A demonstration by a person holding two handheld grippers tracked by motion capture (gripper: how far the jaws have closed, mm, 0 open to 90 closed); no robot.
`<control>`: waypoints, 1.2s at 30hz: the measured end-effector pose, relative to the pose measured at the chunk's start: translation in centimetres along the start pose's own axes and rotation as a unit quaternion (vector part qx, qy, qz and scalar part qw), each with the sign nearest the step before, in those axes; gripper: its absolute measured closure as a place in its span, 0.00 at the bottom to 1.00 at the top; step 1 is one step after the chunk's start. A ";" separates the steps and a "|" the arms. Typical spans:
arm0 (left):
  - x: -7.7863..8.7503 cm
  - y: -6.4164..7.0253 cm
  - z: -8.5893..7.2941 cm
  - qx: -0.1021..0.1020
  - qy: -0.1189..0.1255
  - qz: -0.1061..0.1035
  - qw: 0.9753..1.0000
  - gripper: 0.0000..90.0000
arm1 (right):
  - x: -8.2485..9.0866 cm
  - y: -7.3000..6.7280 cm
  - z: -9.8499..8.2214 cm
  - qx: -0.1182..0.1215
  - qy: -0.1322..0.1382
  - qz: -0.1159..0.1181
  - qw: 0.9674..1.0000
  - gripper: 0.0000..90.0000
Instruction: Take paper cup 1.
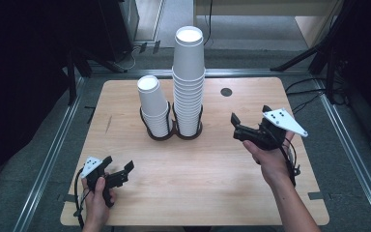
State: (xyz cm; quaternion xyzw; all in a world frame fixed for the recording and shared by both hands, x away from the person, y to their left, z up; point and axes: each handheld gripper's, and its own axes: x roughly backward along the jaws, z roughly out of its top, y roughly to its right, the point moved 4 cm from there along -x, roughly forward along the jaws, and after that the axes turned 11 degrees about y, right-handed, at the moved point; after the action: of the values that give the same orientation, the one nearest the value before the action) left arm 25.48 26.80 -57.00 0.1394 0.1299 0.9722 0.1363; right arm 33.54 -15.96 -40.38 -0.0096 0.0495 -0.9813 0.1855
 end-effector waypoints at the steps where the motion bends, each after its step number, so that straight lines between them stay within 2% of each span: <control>1: 0.0 0.0 0.0 -0.001 0.000 0.000 1.000 0.01 | -0.3 -0.3 0.2 0.002 0.000 0.001 1.000 0.00; 2: 0.0 0.0 0.0 -0.002 0.001 -0.001 1.000 0.01 | -0.7 -1.0 0.6 0.001 0.001 0.012 1.000 0.00; 8: 0.1 -0.1 0.0 0.003 0.001 -0.004 1.000 0.01 | -2.1 -2.7 2.0 0.005 0.008 0.029 1.000 0.00; 11: 0.0 0.0 0.0 0.002 0.000 -0.003 1.000 0.01 | -2.5 -3.0 2.3 0.005 0.010 0.031 0.999 0.00; 14: 0.0 0.0 0.0 0.001 0.000 -0.003 1.000 0.01 | -3.2 -3.8 2.8 0.004 0.012 0.036 0.999 0.00; 16: 0.0 0.0 0.0 0.002 0.000 -0.004 1.000 0.01 | -4.0 -4.8 3.2 0.013 0.012 0.040 0.999 0.00; 18: 0.0 0.0 0.0 0.002 0.000 -0.004 1.000 0.01 | -4.2 -5.1 3.3 0.014 0.012 0.042 0.999 0.00; 19: 0.0 0.0 0.0 0.002 0.000 -0.005 1.000 0.01 | -4.9 -5.9 3.7 0.008 0.014 0.050 0.999 0.00; 24: 0.0 0.1 0.0 -0.002 -0.001 -0.005 1.000 0.01 | -6.0 -7.4 4.6 0.005 0.021 0.062 0.998 0.00; 26: 0.0 0.2 -0.1 -0.005 -0.001 -0.006 1.000 0.01 | -6.2 -7.6 4.8 0.004 0.023 0.064 0.998 0.00; 28: 0.0 0.3 -0.1 -0.009 -0.002 -0.007 1.000 0.01 | -6.9 -8.6 5.3 0.005 0.024 0.068 0.997 0.00; 35: -0.1 0.3 -0.1 -0.009 -0.003 -0.008 1.000 0.01 | -8.4 -10.1 6.1 0.008 0.024 0.073 0.997 0.00; 36: -0.1 0.3 -0.1 -0.009 -0.003 -0.009 1.000 0.01 | -9.1 -10.5 6.4 0.009 0.023 0.073 0.997 0.00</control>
State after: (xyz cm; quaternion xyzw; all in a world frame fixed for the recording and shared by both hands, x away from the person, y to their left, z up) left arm 25.43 26.44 -57.01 0.1395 0.1219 0.9717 0.1465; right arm 38.48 -3.55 -32.95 0.0186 0.0454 -0.9657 0.2551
